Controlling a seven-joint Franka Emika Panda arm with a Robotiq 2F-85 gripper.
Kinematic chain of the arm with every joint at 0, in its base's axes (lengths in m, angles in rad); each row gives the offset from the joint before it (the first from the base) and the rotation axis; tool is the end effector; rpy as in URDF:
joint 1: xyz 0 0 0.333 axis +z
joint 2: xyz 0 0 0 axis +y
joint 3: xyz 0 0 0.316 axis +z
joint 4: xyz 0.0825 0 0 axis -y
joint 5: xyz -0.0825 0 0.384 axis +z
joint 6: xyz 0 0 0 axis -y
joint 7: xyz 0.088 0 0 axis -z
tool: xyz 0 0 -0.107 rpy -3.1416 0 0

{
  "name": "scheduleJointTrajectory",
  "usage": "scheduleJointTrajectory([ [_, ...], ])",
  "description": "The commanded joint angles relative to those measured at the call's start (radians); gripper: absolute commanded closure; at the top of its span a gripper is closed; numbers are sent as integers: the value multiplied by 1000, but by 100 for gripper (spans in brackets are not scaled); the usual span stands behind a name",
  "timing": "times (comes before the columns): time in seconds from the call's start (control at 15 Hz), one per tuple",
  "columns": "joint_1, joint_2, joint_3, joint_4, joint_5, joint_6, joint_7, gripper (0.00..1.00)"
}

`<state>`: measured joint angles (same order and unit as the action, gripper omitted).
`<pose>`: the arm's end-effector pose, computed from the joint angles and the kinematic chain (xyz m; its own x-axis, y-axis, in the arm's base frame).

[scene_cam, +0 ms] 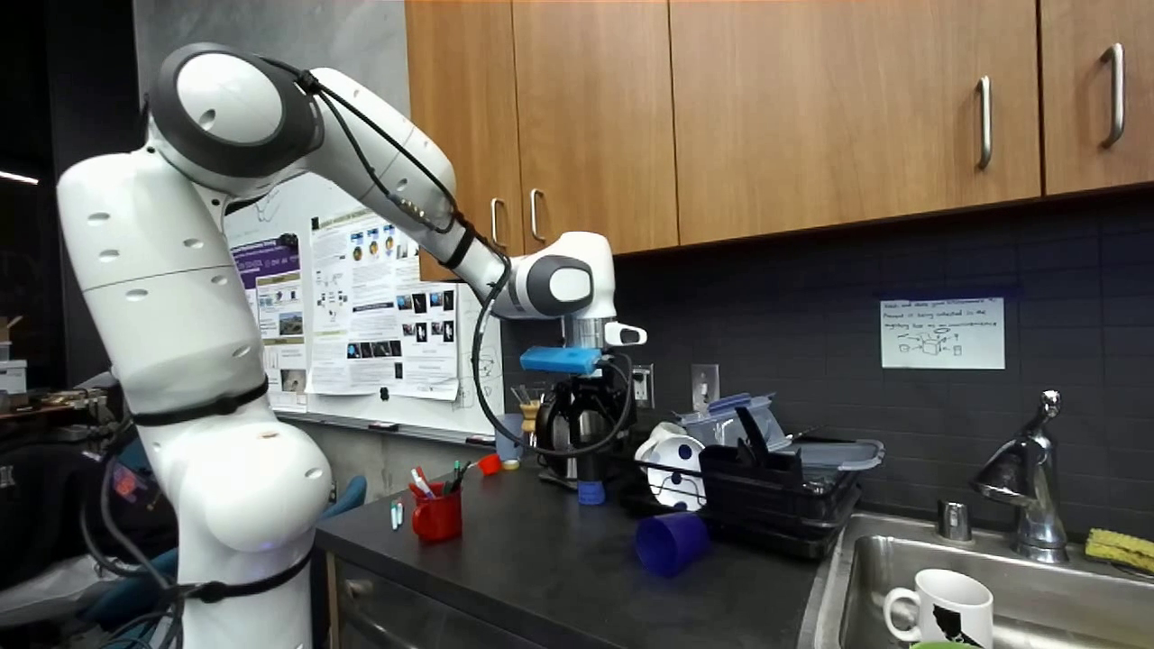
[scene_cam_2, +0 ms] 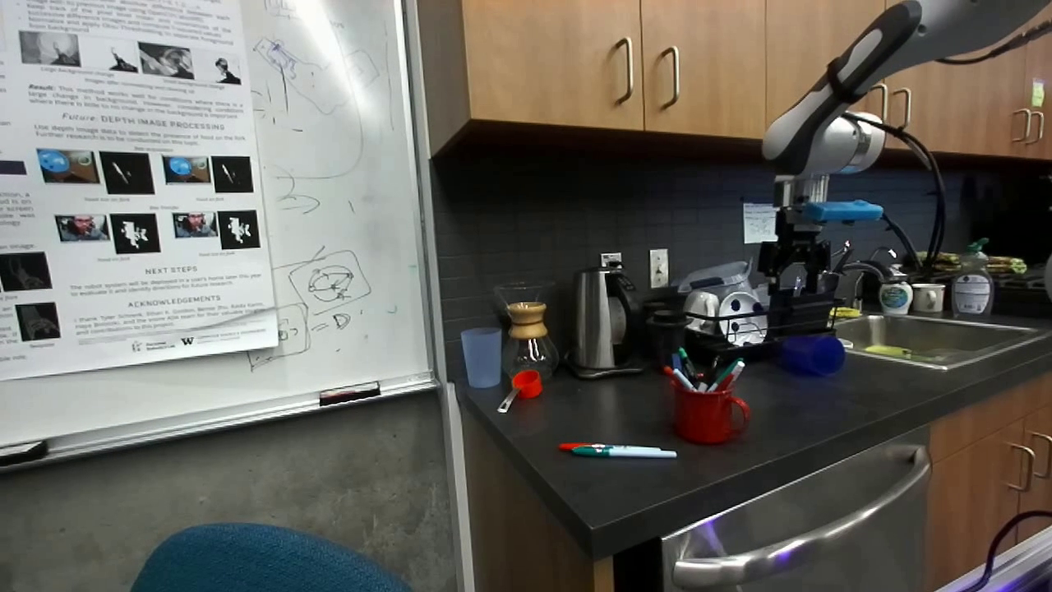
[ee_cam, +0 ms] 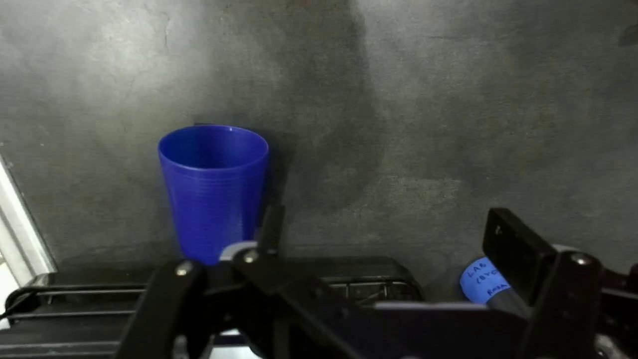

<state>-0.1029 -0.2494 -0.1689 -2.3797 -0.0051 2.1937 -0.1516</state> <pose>0.4486 -0.1266 0.4228 0.9914 -0.1139 0.0649 -0.1123 -0.9933 -0.0277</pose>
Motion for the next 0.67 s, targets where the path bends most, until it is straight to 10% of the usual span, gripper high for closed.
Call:
scheduleJointTrajectory([
  [0.0,-30,41,-3,-25,-14,47,38,0],
  [0.6,-57,156,-35,-96,48,265,5,0],
])
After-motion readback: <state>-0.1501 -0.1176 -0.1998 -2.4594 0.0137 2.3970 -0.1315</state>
